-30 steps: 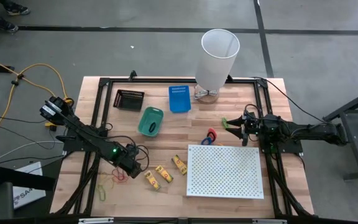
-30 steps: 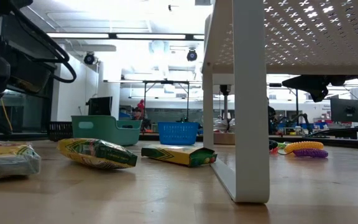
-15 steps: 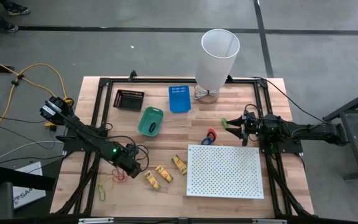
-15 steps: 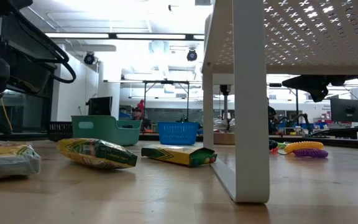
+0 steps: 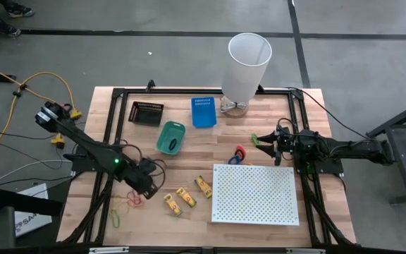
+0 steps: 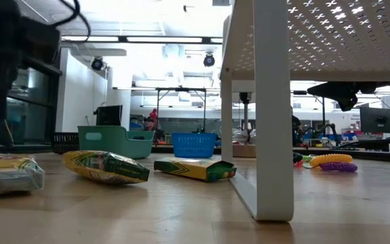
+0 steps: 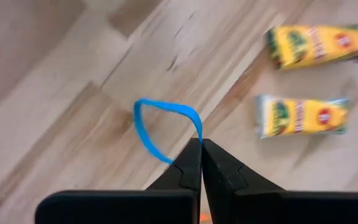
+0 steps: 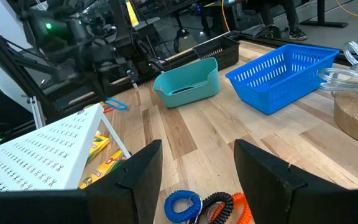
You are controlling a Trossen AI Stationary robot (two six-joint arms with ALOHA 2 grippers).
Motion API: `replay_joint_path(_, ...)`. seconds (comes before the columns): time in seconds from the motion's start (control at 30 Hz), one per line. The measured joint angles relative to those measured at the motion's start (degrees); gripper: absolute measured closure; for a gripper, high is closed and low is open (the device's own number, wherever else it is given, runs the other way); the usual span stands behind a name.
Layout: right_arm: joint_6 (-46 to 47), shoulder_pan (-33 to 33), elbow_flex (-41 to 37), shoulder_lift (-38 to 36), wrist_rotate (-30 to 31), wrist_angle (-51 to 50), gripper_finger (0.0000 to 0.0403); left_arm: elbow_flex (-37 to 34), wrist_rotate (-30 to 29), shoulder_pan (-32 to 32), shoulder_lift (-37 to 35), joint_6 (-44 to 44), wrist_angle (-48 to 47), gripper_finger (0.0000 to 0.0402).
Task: Pick & Place Office Desk Supplies
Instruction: Put the blue rubber band into the green bin
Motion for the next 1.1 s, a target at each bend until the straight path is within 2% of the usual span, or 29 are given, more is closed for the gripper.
replay_joint_path(0.33,0.0,0.0,0.0,0.0,0.0,0.0,0.0215,0.0,-7.0,0.0,-9.2,4.9,-0.3,0.0401)
replay_joint_path(0.67,0.0,0.0,0.0,0.0,0.0,0.0,0.0215,0.0,-8.6,1.3,-9.9,6.4,-0.1,0.0401)
replay_joint_path(0.93,0.0,0.0,0.0,0.0,0.0,0.0,0.0215,0.0,-8.2,12.1,-10.4,16.1,3.7,0.0401)
replay_joint_path(1.1,0.0,0.0,0.0,0.0,0.0,0.0,0.0215,0.0,-3.2,21.8,-10.4,25.5,8.7,0.0401)
